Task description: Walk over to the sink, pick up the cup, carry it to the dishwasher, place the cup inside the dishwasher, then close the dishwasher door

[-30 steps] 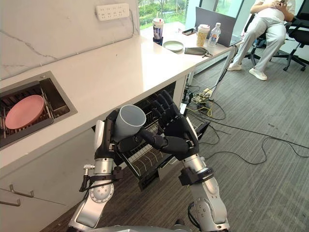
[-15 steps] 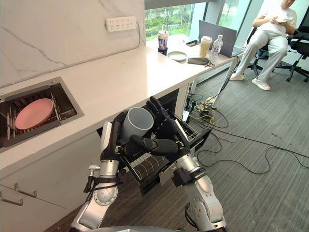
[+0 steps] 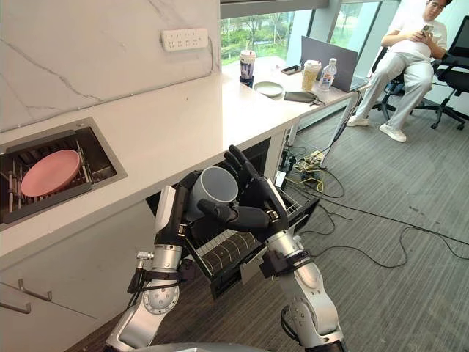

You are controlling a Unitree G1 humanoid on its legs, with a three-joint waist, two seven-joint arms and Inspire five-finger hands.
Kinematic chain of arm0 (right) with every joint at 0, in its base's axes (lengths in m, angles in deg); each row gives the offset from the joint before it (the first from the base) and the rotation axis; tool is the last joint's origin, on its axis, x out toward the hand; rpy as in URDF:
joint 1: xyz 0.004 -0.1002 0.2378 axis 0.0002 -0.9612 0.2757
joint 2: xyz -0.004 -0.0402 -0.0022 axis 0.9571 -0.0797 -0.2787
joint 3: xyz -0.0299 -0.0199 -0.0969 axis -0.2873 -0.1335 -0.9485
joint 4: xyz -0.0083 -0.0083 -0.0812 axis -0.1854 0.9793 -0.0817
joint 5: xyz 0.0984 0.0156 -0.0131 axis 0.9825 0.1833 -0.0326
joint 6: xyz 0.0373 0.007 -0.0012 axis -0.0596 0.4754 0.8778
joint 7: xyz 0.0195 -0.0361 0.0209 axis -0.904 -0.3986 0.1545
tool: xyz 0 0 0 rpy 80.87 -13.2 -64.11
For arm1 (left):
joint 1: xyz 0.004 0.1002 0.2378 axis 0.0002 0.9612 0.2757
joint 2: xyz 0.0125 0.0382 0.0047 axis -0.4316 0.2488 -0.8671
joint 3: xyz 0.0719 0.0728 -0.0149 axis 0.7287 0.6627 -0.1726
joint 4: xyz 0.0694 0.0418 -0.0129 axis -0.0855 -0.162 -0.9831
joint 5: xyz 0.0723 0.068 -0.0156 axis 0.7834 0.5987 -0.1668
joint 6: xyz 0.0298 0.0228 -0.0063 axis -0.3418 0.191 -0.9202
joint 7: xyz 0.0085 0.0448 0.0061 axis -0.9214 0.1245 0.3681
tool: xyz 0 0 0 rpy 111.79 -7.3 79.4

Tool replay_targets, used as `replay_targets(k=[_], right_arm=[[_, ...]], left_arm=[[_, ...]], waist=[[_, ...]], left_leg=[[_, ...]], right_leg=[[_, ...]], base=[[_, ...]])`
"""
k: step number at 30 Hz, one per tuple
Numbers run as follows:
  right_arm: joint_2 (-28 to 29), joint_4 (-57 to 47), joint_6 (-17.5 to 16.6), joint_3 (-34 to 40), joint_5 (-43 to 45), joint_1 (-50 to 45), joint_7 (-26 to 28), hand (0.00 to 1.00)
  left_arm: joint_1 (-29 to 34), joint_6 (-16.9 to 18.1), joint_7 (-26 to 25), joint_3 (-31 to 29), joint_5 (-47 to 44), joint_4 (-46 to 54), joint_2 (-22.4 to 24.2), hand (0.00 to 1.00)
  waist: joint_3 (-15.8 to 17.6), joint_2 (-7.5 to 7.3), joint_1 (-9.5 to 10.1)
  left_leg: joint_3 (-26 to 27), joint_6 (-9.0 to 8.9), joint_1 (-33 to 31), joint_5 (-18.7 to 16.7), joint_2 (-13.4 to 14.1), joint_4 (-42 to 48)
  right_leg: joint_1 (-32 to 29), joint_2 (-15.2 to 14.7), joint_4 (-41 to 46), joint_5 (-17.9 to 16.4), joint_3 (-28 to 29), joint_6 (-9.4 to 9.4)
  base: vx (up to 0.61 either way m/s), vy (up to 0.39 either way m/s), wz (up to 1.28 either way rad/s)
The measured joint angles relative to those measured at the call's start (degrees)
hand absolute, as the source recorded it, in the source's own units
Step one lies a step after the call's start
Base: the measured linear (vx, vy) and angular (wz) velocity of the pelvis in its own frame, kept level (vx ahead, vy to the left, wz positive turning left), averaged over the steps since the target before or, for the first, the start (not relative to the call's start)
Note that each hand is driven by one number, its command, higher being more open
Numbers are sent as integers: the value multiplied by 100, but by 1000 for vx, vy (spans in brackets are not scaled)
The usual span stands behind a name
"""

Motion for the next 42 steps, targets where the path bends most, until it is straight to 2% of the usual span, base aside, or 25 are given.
replay_targets(k=[8,9,13,18,26,31,36,42], right_arm=[[-45,58,94,340,-214,0,-310,0],[-49,102,101,389,-213,-1,-351,100],[-85,110,121,381,-207,-22,-320,100],[-174,86,135,79,-204,-154,-107,100],[-152,71,151,40,-210,-204,-81,100],[-83,4,193,-34,-396,-252,-84,100],[51,-19,193,-28,-652,-256,-168,100],[154,-19,185,-15,-642,-263,-434,100]], left_arm=[[93,7,2,302,96,64,-113,0],[110,9,5,384,98,67,-127,0],[122,-3,68,363,98,66,-131,0],[122,-240,63,114,85,66,-130,0],[120,-349,56,94,81,66,-127,0],[117,-393,-190,-21,97,66,-66,0],[117,-434,-397,-219,197,67,36,0],[117,-493,-409,-282,191,69,164,0]], waist=[[-67,-22,-8],[-110,-23,-9],[-136,-24,-23],[-156,-34,-19],[-180,-61,-26],[-181,-61,-55],[-181,-60,-59],[-180,-59,-61]], left_leg=[[7,-11,12,45,-6,-71],[11,-14,12,69,-11,-120],[26,-25,49,109,-4,-192],[33,-36,57,118,6,-203],[35,-39,62,123,8,-204],[50,-41,81,125,13,-214],[78,-42,104,125,10,-239],[89,-43,107,125,8,-253]], right_leg=[[-27,3,4,-3,0,-5],[-48,5,3,-4,0,-6],[-53,25,2,-3,1,-9],[-52,36,2,-2,4,-14],[-50,37,3,1,6,-18],[-47,44,3,0,22,-19],[-49,45,3,-1,42,-20],[-58,46,3,-1,55,-20]], base=[[-4,-1,0],[0,0,0],[0,0,0],[0,0,0],[0,0,0],[0,0,0],[0,0,0],[0,0,0]])
